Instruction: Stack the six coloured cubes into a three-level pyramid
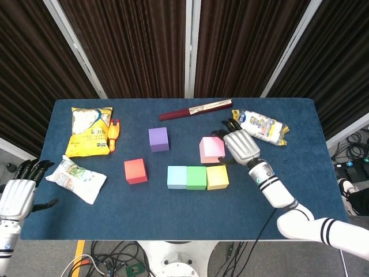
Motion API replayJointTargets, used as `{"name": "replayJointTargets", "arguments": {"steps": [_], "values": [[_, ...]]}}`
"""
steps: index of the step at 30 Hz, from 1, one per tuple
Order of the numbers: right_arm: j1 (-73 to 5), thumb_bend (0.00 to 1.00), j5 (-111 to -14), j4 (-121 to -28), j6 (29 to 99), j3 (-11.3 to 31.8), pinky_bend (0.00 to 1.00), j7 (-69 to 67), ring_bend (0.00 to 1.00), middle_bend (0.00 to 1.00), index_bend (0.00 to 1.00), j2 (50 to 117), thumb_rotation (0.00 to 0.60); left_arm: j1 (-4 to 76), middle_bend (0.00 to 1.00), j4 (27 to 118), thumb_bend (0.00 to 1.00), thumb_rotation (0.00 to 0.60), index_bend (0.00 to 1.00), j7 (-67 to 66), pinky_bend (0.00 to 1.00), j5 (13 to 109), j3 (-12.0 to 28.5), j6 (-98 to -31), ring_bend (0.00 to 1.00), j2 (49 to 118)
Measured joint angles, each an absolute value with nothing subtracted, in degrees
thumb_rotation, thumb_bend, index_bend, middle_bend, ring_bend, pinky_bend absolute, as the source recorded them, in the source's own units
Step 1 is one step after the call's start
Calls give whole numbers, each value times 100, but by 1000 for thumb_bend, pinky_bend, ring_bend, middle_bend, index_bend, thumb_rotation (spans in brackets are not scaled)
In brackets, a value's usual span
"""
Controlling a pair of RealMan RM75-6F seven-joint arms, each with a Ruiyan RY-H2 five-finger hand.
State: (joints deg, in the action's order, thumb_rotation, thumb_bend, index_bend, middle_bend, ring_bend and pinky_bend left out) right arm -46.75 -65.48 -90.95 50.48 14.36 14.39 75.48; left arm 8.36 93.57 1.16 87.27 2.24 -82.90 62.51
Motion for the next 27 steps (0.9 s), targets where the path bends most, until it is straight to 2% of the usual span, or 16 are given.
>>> {"name": "replayJointTargets", "arguments": {"steps": [11, 19, 27], "values": [[-4997, 236, -5844, -10085, 5159, 1458, 0, 2374, 96, 458, 264, 7656, 600, 903, 131, 9347, 0, 600, 166, 124, 81, 8778, 237, -8247, 58, 6274], [-5221, 221, -5160, -10549, 5620, 1369, 0, 3156, 96, 457, 263, 7934, 600, 906, 131, 9254, 0, 600, 166, 219, 81, 8790, 221, -8246, 58, 6317], [-5249, 213, -4873, -10816, 5978, 1223, 0, 3449, 96, 457, 262, 8055, 600, 930, 131, 9165, 0, 600, 166, 302, 80, 8819, 211, -8228, 58, 6363]]}}
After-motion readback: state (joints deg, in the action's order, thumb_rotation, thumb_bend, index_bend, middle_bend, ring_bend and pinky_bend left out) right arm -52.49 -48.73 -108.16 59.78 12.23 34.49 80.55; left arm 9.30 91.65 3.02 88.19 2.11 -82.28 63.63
